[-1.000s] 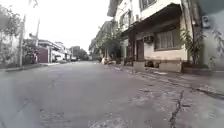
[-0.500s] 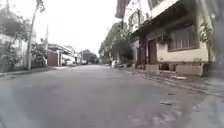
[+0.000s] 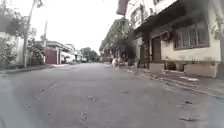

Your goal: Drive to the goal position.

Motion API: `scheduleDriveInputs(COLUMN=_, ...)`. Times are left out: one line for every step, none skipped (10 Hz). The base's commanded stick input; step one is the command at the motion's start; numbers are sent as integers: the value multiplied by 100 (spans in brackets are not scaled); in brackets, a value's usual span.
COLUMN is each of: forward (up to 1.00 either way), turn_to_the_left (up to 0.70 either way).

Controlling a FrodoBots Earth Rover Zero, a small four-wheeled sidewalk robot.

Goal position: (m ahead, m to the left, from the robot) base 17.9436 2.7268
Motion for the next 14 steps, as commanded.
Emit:
scheduleDriveInputs(forward=100, turn_to_the_left=4)
scheduleDriveInputs(forward=100, turn_to_the_left=3)
scheduleDriveInputs(forward=100, turn_to_the_left=17)
scheduleDriveInputs(forward=100, turn_to_the_left=40)
scheduleDriveInputs(forward=100, turn_to_the_left=40)
scheduleDriveInputs(forward=100, turn_to_the_left=40)
scheduleDriveInputs(forward=100, turn_to_the_left=4)
scheduleDriveInputs(forward=100, turn_to_the_left=0)
scheduleDriveInputs(forward=100, turn_to_the_left=0)
scheduleDriveInputs(forward=100, turn_to_the_left=0)
scheduleDriveInputs(forward=100, turn_to_the_left=0)
scheduleDriveInputs(forward=100, turn_to_the_left=0)
scheduleDriveInputs(forward=100, turn_to_the_left=0)
scheduleDriveInputs(forward=100, turn_to_the_left=0)
